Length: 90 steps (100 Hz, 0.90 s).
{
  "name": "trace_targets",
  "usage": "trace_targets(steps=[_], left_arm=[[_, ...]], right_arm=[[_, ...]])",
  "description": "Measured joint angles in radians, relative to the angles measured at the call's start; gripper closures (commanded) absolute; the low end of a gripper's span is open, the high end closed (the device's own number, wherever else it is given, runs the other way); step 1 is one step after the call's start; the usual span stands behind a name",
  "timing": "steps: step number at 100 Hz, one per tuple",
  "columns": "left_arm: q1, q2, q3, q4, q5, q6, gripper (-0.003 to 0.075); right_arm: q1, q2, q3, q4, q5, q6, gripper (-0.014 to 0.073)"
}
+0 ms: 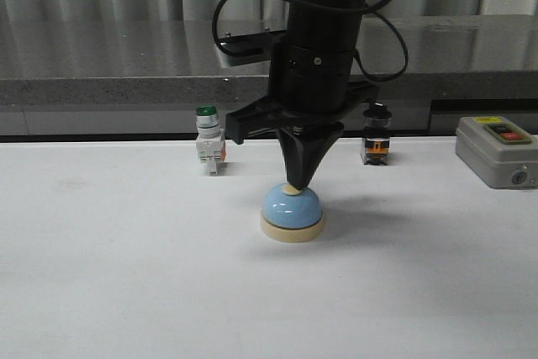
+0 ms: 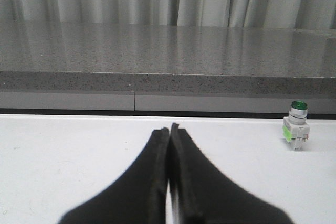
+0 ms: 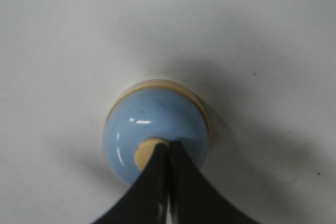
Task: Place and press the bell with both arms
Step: 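Raise the right gripper off the bell button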
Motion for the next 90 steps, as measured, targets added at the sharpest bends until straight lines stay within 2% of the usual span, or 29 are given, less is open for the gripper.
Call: trace_targets(steps=[20, 48, 90], left_arm=[[0.000, 0.000, 0.000, 0.000, 0.002, 0.000, 0.0741], [0.000, 0.000, 0.000, 0.000, 0.002, 0.000, 0.0741], [0.000, 0.000, 0.000, 0.000, 0.002, 0.000, 0.0741]], right_arm=[[0.000, -0.023, 0.000, -0.002, 0.002, 0.000, 0.0655], [-0.020, -0.150, 0.000, 0.004, 0.034, 0.007, 0.0655], [-0.182, -0.267, 0.006, 0.020, 0.121, 0.025, 0.0655]])
